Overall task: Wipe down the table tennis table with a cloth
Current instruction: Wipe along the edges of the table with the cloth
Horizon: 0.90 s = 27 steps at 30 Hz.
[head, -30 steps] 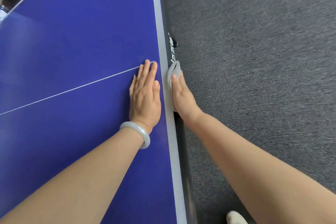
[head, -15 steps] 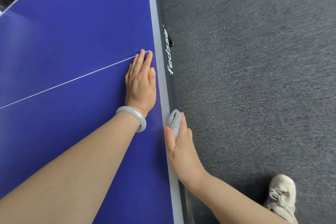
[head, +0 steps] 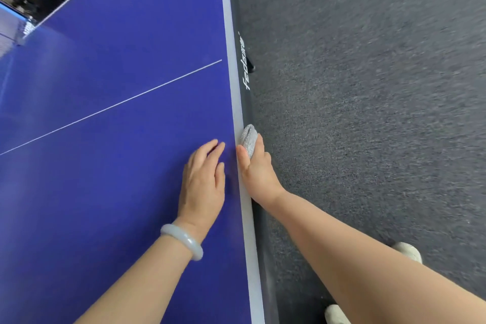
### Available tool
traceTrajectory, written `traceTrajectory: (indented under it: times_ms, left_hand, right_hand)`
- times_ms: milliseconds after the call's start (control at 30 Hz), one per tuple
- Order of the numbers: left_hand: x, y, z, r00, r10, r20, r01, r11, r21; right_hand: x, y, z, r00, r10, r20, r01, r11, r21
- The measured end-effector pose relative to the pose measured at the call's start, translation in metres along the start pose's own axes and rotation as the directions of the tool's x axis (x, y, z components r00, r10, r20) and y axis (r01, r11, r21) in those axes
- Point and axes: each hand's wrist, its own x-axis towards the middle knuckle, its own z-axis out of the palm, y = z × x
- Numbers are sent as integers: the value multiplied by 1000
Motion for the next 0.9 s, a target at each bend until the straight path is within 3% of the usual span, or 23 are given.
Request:
traceTrajectory:
  times_ms: [133,267,433,533,633,767,833,900]
  left_hand:
    - [-63,-1,13,997,-7,81,5,1000,20]
    - [-67,5,24,998,-25,55,24,999,25]
    - [-66,4,24,999,-24,37,24,1000,-4]
    - [-67,3,25,1000,-13,28,13,1000,-7]
    - [-67,0,24,1000,1,15,-1,1000,2]
    - [-68,0,25,1000,11,11,-11,1000,13]
    - [-67,1,25,1000,15,3,-15,1000,5]
    - [-67,1,26,1000,12,-1,-12,1000,-2]
  right_hand:
    - [3,1,1,1000,24,-14,-25,1000,-11]
    - [-9,15,5,999,-18,-38,18,1000,16]
    - [-114,82,26,986,-156,-54,160,983,91]
    - [-132,95,26,990,-142,-12,142,981,131]
    - [-89,61,13,996,-90,21,86,983,162]
    - [-64,35,-5,998,49,30,-57,903,427]
    - [-93,51,1,1000,-17,-11,20,908,419]
    - [-136,77,13,991,-136,-14,134,944,301]
